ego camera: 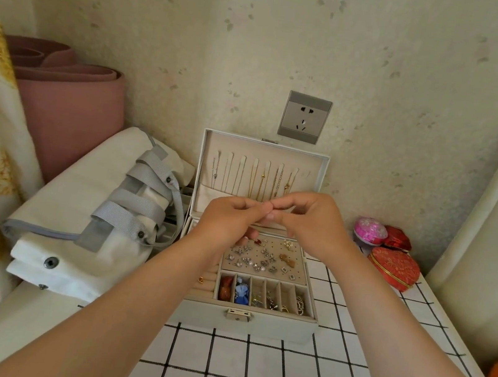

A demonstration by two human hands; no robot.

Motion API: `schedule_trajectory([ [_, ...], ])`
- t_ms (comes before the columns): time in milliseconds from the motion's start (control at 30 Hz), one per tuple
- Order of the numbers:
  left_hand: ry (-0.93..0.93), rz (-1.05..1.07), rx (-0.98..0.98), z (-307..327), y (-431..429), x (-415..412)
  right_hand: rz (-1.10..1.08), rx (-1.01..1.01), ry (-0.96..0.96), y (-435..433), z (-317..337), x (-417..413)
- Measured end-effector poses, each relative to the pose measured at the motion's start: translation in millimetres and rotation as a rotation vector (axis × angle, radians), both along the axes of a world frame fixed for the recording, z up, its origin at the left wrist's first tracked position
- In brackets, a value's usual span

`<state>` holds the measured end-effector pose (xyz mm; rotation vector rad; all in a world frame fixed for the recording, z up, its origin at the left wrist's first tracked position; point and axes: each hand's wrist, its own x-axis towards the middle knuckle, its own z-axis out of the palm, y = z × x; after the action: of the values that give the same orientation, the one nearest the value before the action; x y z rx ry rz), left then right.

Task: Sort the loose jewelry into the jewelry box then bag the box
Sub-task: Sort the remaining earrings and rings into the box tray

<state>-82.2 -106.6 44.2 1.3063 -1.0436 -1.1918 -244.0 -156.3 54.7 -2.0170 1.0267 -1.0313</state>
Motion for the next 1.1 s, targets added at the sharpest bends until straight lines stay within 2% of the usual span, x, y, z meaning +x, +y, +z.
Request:
schedule_trajectory([
  [67,-0.18,-0.009,-0.088,-2.3,-1.2,-0.2,-0.055,0.014,-0.015,-2.0,0.6,-3.4],
  [133,-0.53,-0.042,-0.221,-11.2,-4.4,2.4,-0.14,0.002,0.016,-7.1,-3.6,-7.4],
  [233,-1.022,-0.136,-0.359,-26.9,-10.4,10.4,-0.262,-0.028,0.168,-13.4,-16.9,-13.2],
  [300,-1.154,-0.205,-0.384,-32.9,-11.5,12.1,-0.29,-0.051,0.266,-14.5,-26.8,-14.6],
  [467,-1.302,-0.316,-0.345,-38.3,-12.7,10.0,-0.304,-0.075,0.391,-13.4,-34.7,-10.4],
  [767,-1.176,-0.211,-0.39,-40.5,-15.3,11.7,-0.246,-0.172,0.592,-7.4,-40.8,-3.7],
  [1100,-1.266,-0.284,-0.364,-42.6,-15.9,12.7,-0.229,-0.278,0.678,-4.5,-44.6,2.4],
])
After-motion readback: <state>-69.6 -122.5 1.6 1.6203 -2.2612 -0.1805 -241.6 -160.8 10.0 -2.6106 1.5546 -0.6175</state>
